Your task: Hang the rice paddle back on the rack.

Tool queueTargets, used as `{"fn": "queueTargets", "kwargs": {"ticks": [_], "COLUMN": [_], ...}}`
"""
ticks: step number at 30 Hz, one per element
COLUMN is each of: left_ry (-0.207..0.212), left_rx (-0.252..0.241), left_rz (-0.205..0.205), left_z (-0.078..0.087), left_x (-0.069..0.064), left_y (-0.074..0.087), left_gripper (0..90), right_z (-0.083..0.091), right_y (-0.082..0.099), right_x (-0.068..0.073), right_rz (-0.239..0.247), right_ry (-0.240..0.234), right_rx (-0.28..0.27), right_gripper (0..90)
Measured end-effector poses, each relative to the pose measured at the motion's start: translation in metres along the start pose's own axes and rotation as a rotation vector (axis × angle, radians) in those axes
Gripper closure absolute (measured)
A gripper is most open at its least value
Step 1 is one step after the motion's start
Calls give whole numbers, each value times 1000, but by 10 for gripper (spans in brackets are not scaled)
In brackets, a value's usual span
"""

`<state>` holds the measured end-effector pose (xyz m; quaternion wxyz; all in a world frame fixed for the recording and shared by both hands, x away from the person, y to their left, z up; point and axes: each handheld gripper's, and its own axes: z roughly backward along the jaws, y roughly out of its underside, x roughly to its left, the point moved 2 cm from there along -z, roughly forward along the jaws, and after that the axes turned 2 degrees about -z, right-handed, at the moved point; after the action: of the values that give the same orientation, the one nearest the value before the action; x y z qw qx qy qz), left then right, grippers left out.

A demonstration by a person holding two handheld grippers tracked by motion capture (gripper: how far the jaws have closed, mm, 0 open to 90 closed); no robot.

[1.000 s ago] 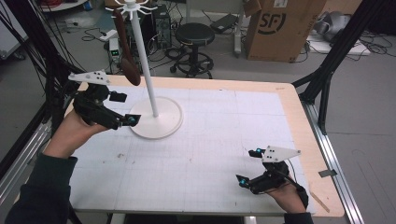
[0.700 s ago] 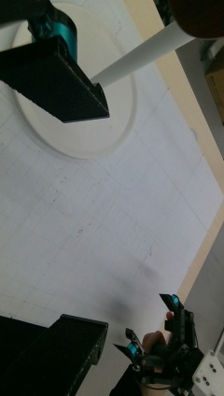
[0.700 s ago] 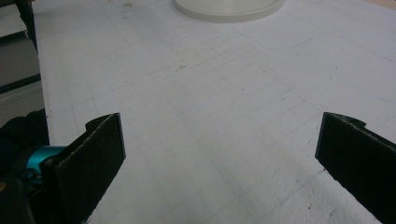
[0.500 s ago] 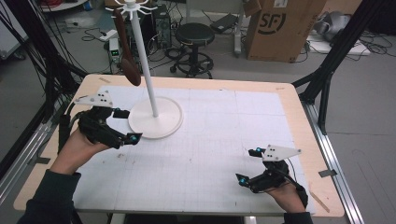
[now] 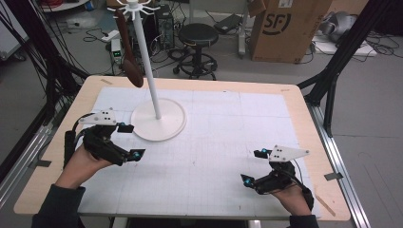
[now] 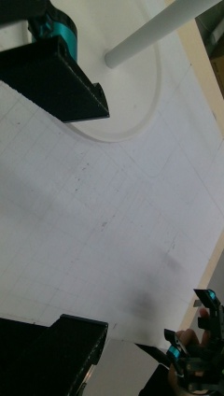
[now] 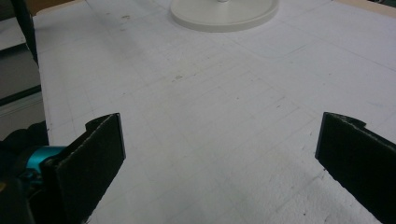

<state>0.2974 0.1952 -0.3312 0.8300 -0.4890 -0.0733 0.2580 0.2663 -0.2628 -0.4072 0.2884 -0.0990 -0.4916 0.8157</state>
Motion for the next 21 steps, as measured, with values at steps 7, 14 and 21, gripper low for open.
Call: {"fn": "queueTargets", "kwargs": {"ticks": [7, 14, 21], "left_ry": [10, 18, 18], "left_rx": [-9, -27, -20], "left_rz": [-10, -14, -20], "left_z": [-5, -7, -9], "left_x": [-3, -4, -3], "left_y": [17, 34, 40], "left_gripper": [16, 16, 16], "right_z": [-1, 2, 2], "right_y": [-1, -1, 1], "right_x": [-1, -1, -2], "right_rz": [-3, -20, -17], "right_ry": [1, 15, 23], "right_rx": [-1, -15, -14], "right_gripper": [3, 3, 3]}}
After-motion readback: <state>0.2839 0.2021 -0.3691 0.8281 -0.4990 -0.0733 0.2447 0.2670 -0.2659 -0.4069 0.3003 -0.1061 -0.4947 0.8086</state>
